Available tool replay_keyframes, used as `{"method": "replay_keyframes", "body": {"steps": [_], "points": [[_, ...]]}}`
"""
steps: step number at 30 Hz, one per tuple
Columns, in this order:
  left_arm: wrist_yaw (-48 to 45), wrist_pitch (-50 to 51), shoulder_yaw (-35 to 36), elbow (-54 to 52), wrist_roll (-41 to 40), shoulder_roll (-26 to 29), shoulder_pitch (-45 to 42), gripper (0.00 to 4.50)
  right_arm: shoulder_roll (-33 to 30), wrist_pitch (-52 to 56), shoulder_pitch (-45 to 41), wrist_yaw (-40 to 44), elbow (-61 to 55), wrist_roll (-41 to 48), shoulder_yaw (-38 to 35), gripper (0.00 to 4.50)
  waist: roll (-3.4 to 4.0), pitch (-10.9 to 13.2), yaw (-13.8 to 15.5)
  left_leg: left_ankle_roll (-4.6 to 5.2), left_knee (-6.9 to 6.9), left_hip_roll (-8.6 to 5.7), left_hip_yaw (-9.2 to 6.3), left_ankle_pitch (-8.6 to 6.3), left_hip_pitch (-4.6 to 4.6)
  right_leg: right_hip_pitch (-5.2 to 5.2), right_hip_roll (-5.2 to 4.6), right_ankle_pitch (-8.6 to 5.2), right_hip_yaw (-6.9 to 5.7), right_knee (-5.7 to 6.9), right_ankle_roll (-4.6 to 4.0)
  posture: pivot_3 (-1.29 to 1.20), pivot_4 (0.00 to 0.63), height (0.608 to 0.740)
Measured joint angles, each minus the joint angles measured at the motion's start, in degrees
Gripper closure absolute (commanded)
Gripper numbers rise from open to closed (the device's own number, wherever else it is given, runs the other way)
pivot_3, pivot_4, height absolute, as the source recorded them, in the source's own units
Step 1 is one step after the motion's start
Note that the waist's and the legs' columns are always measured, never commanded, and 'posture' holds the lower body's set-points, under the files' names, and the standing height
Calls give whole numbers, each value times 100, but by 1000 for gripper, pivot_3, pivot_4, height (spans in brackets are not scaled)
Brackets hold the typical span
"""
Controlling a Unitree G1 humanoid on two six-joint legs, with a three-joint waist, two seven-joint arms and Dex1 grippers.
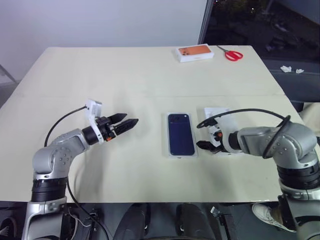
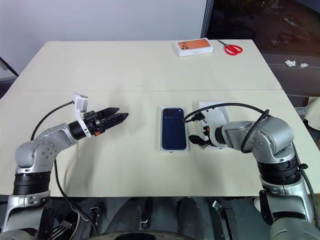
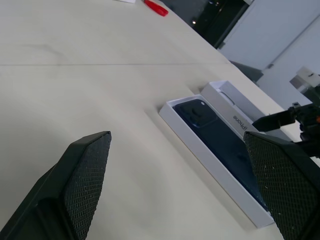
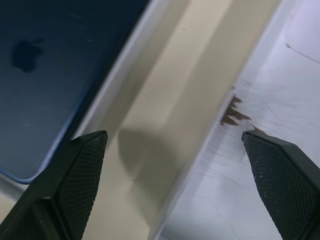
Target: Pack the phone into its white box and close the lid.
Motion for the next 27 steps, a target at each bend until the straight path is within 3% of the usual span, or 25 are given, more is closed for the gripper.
{"method": "replay_keyframes", "body": {"steps": [6, 7, 9, 16, 23, 27], "points": [[23, 4, 0, 0, -10, -7, -6, 45, -67, 0, -5, -1022, 110, 904, 0, 0, 0, 0, -1, 1, 0, 0, 0, 0, 0, 1, 2, 0, -1, 0, 0, 0, 150, 740], [27, 4, 0, 0, -10, -7, -6, 11, -85, 0, -11, -1157, 135, 1046, -2, 243, 0, 0, -1, 1, 0, 0, 0, 1, 0, 1, 2, 0, -1, 0, 0, 0, 150, 740], [61, 48, 2, -1, -61, -12, -10, 0, -74, 0, -2, -1462, 206, 1269, -53, 877, 0, 0, -2, 2, 1, 1, 0, 1, 0, 2, 2, 0, -1, 0, 0, 0, 150, 740], [204, 176, 3, -138, -256, -45, -26, 0, 317, -1, 73, -2375, 434, 1761, -422, 4337, -1, -1, -17, 3, 3, 4, 0, 0, 3, 7, 7, 0, -1, 1, 0, 0, 150, 740], [286, 279, 30, -166, -380, -43, -25, 0, 398, 0, 22, -2720, 569, 1943, -476, 4431, -2, -1, -87, 4, 4, 7, 0, 0, 3, 10, 14, 0, -2, 1, 1, 0, 150, 740], [309, 291, 40, -170, -413, -38, -25, 0, 403, -20, -388, -2528, 717, 1264, -469, 4431, 0, 0, -95, 4, 5, 9, 2, 1, 3, 7, 18, 0, -1, 4, 1, 0, 150, 740]]}}
